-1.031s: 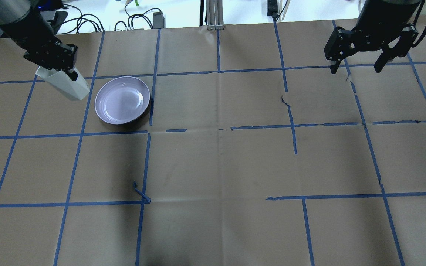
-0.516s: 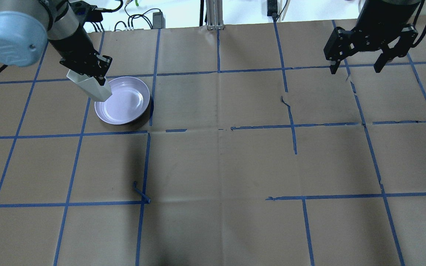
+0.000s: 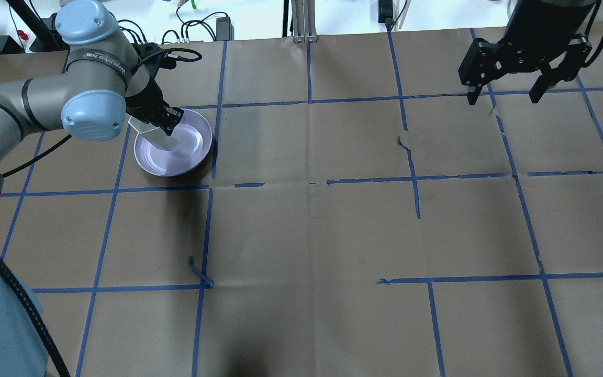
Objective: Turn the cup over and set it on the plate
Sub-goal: 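Carry the mug over the plate with the left gripper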
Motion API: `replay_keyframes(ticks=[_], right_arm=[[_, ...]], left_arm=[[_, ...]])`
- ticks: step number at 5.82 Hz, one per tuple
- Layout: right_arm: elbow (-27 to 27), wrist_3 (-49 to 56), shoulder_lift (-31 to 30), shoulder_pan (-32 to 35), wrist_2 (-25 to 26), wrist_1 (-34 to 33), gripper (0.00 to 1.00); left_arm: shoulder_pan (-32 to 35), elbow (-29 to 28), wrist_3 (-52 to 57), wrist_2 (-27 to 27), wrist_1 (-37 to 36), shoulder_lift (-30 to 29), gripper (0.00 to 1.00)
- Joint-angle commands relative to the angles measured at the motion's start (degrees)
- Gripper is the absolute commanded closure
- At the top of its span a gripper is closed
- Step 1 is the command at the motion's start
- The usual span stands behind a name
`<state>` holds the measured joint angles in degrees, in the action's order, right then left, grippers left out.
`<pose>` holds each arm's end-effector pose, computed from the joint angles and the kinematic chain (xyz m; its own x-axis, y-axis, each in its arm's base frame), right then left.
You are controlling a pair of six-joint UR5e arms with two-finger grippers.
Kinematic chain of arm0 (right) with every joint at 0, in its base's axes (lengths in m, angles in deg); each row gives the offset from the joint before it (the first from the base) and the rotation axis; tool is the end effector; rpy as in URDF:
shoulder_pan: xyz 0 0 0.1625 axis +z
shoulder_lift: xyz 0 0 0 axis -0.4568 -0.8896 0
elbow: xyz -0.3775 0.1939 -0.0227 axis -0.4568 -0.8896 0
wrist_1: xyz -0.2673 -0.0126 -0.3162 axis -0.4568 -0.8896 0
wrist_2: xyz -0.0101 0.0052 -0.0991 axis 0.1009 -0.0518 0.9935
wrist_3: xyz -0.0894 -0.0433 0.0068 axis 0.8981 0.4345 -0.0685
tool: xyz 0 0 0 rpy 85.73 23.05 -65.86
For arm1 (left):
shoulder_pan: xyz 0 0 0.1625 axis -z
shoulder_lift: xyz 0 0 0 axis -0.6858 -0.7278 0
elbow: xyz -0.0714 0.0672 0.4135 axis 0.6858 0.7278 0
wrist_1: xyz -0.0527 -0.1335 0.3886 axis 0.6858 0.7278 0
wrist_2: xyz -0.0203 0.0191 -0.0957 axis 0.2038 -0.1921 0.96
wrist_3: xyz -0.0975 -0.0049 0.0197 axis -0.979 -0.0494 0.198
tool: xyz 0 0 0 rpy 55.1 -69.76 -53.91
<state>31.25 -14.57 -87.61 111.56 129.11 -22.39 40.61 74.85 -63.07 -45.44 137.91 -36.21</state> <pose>0.0780 -0.5336 0.4962 -0.9989 0.0371 0.0286 0.0394 0.9957 0.0843 -0.0665 -0.6269 0.2739 -0.9626 0.2683 -0.0377 0.2704 0.9599 -0.0743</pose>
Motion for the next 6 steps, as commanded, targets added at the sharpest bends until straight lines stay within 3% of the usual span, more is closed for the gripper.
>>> replay_keyframes(ticks=[1,3,4,5,6], right_arm=[[0.0,0.0,0.0,0.0,0.0,0.0,0.00],[0.0,0.0,0.0,0.0,0.0,0.0,0.00],[0.0,0.0,0.0,0.0,0.0,0.0,0.00],[0.0,0.0,0.0,0.0,0.0,0.0,0.00],[0.0,0.0,0.0,0.0,0.0,0.0,0.00]], left_arm=[[0.1,1.1,-0.1,0.1,-1.4,-1.6,0.99],[0.1,1.4,-0.1,0.0,-1.6,-2.6,0.92],[0.1,1.1,-0.1,0.0,-2.4,-2.4,0.65],[0.1,1.1,-0.2,0.6,-5.1,-2.2,0.10],[0.2,1.1,-0.1,0.3,-5.1,-1.9,0.01]])
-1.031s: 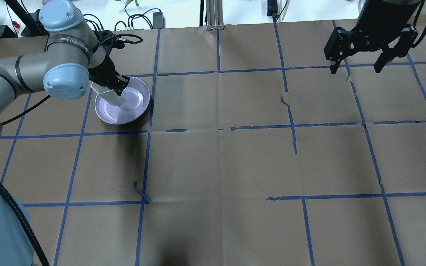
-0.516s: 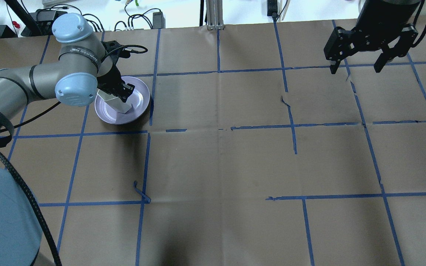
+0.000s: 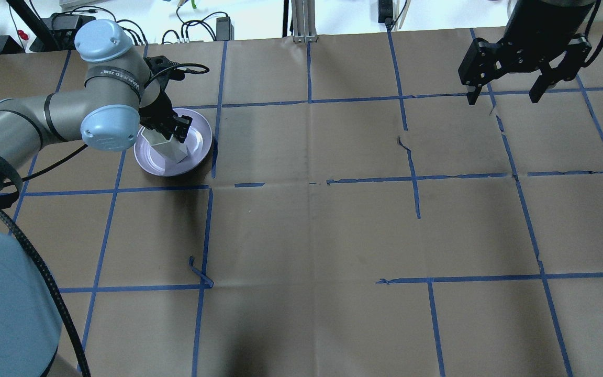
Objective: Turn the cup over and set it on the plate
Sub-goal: 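Lower the mug onto the plate and open the left gripper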
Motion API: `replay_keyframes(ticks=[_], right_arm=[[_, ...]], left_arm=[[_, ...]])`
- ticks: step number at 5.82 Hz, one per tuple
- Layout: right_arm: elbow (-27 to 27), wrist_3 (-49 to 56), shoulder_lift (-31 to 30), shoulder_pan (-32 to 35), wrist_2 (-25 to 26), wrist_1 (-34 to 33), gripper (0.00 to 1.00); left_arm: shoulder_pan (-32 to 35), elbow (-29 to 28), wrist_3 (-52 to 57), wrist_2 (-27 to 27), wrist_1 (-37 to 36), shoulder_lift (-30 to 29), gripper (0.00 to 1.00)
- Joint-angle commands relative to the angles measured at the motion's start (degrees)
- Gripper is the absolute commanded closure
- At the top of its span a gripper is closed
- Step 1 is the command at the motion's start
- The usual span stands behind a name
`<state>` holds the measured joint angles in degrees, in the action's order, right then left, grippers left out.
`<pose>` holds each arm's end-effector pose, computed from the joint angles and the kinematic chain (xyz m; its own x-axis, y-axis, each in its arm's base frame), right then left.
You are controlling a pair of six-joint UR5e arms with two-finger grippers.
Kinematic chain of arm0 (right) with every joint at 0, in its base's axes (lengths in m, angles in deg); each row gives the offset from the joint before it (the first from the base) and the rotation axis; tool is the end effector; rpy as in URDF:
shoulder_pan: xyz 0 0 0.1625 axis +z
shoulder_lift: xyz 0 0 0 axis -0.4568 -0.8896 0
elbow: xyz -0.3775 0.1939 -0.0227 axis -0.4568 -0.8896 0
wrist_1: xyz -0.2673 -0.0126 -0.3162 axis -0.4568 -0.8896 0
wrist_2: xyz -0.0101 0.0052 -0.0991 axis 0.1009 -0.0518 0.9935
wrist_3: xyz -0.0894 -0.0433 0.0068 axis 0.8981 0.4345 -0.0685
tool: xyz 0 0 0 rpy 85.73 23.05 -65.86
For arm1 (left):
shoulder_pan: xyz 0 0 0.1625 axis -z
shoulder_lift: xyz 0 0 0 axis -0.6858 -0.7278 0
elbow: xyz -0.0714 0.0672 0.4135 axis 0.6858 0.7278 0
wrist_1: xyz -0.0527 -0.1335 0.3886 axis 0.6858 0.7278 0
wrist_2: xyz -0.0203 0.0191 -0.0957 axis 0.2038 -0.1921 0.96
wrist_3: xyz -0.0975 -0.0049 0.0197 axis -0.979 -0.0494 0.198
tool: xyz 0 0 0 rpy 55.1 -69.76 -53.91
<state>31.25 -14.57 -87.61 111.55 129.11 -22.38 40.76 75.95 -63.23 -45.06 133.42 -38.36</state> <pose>0.0779 -0.5336 0.4962 -0.9989 0.0373 0.0286 0.0396 0.9956 0.0845 -0.0682 -0.6320 0.2506 -0.9627 0.2678 -0.0393 0.2705 0.9578 -0.0969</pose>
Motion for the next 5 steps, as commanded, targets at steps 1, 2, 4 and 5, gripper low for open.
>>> replay_keyframes(ticks=[1,2,4,5], right_arm=[[0.0,0.0,0.0,0.0,0.0,0.0,0.00],[0.0,0.0,0.0,0.0,0.0,0.0,0.00],[0.0,0.0,0.0,0.0,0.0,0.0,0.00],[0.0,0.0,0.0,0.0,0.0,0.0,0.00]], left_arm=[[0.5,-1.3,0.1,-0.7,-0.4,1.8,0.01],[0.5,-1.3,0.2,-0.7,3.2,7.4,0.01],[0.6,-3.6,-5.5,-0.7,20.9,15.7,0.01],[1.6,-7.5,-13.9,0.0,31.2,16.7,0.01]])
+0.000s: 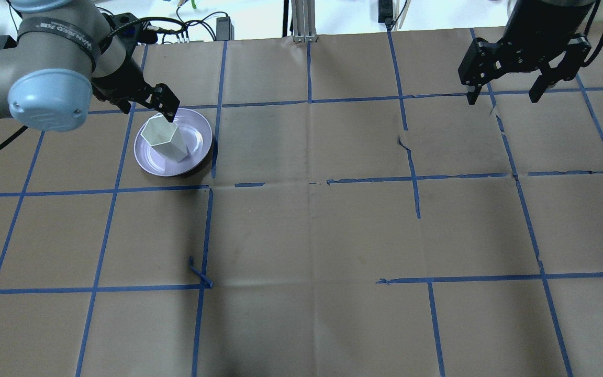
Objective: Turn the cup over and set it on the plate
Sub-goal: 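Raise the open left gripper away from the mug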
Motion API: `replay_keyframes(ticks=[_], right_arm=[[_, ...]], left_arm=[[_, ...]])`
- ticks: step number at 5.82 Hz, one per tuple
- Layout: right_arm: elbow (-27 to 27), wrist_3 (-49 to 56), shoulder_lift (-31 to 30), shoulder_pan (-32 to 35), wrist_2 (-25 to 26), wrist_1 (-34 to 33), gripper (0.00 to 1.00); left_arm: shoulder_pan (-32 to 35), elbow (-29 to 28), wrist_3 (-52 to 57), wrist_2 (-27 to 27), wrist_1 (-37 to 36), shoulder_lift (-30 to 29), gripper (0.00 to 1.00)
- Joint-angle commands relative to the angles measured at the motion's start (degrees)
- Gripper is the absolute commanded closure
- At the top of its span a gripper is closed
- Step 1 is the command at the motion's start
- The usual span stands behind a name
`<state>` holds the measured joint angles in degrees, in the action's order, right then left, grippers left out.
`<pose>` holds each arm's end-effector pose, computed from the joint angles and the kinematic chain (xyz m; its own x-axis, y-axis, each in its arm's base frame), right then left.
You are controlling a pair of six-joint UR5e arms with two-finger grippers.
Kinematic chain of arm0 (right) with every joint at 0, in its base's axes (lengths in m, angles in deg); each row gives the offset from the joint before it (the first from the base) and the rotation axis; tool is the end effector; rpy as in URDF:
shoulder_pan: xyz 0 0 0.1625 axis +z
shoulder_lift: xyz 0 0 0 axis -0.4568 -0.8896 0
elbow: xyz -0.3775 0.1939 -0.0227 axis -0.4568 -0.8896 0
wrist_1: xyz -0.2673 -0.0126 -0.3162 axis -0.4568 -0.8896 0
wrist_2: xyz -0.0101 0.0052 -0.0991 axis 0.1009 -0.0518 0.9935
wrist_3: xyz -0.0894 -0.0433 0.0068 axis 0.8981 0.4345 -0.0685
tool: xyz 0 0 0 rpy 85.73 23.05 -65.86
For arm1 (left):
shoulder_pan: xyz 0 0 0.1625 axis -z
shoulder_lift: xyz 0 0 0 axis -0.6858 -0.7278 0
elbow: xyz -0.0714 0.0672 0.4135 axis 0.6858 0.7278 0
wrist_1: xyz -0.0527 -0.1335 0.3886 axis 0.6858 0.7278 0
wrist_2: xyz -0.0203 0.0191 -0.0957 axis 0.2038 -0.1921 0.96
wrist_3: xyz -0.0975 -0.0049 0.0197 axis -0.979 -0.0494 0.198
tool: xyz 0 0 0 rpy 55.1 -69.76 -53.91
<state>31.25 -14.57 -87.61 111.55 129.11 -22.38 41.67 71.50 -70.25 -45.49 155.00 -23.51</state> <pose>0.0779 -0.5336 0.4962 -0.9989 0.0373 0.0286 0.0396 0.9956 0.0845 -0.0826 -0.5729 0.4010 -0.9860 0.1649 -0.0244 0.1661 0.9842 -0.0607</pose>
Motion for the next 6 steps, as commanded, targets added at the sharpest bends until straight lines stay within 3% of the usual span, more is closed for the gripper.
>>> replay_keyframes(ticks=[1,3,6], right_arm=[[0.0,0.0,0.0,0.0,0.0,0.0,0.00],[0.0,0.0,0.0,0.0,0.0,0.0,0.00],[0.0,0.0,0.0,0.0,0.0,0.0,0.00]], left_arm=[[3.4,-6.6,-10.4,0.4,17.5,3.2,0.01],[8.8,-7.6,-16.1,-0.2,21.6,7.2,0.01],[7.9,-6.6,-14.7,-0.6,22.3,7.7,0.01]])
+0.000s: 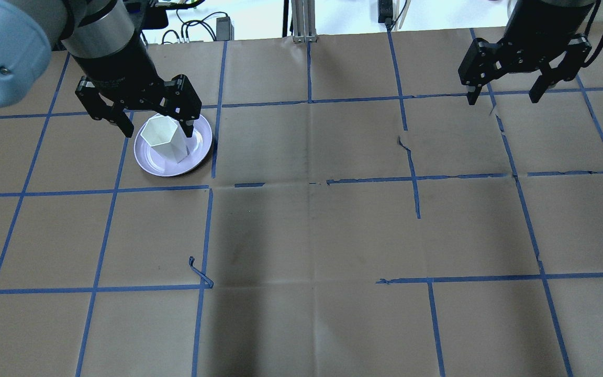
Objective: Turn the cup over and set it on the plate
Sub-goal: 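Raise the open left gripper away from the mug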
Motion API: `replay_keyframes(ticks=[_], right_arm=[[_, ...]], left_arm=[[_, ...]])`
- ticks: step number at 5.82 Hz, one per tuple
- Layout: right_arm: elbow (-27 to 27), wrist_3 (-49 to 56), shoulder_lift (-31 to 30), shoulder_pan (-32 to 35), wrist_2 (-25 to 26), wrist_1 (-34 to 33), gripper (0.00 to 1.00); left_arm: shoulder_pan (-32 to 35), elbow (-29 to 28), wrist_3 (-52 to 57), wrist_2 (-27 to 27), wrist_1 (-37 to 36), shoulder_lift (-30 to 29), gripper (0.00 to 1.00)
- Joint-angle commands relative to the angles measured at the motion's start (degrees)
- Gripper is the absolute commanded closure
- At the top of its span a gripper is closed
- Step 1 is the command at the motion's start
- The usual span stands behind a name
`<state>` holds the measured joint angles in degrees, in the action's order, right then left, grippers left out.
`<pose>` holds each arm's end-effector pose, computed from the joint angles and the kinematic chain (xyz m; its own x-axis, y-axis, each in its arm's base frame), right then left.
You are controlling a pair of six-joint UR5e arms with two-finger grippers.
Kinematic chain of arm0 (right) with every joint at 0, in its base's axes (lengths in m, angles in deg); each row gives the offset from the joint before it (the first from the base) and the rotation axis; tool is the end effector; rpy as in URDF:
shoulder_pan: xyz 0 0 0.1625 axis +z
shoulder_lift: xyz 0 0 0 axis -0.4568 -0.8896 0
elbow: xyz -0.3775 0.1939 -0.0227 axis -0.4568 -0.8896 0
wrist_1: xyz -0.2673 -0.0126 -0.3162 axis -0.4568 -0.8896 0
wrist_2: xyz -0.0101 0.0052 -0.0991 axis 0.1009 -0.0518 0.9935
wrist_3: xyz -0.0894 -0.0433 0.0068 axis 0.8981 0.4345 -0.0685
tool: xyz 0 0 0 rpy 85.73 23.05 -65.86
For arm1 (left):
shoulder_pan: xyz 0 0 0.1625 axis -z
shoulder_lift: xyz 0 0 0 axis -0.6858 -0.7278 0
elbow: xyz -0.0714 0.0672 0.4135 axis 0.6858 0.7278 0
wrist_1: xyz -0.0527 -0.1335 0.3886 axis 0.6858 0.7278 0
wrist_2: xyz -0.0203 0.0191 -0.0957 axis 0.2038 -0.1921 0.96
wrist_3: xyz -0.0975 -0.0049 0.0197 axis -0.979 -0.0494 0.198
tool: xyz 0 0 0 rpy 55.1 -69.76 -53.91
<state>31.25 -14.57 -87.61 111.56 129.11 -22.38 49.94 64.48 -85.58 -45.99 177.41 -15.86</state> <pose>0.0780 -0.5336 0.4962 -0.9989 0.0371 0.0286 0.0394 0.9956 0.0845 -0.1599 -0.4949 0.4936 -0.9988 0.0447 -0.0179 0.0433 0.9966 0.0699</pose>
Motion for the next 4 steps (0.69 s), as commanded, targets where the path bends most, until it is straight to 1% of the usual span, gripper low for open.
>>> replay_keyframes(ticks=[1,4], right_arm=[[0.0,0.0,0.0,0.0,0.0,0.0,0.00],[0.0,0.0,0.0,0.0,0.0,0.0,0.00]], left_arm=[[-0.6,0.6,0.7,-0.1,-0.2,0.1,0.01],[-0.6,0.7,1.5,0.0,-0.3,0.1,0.01]])
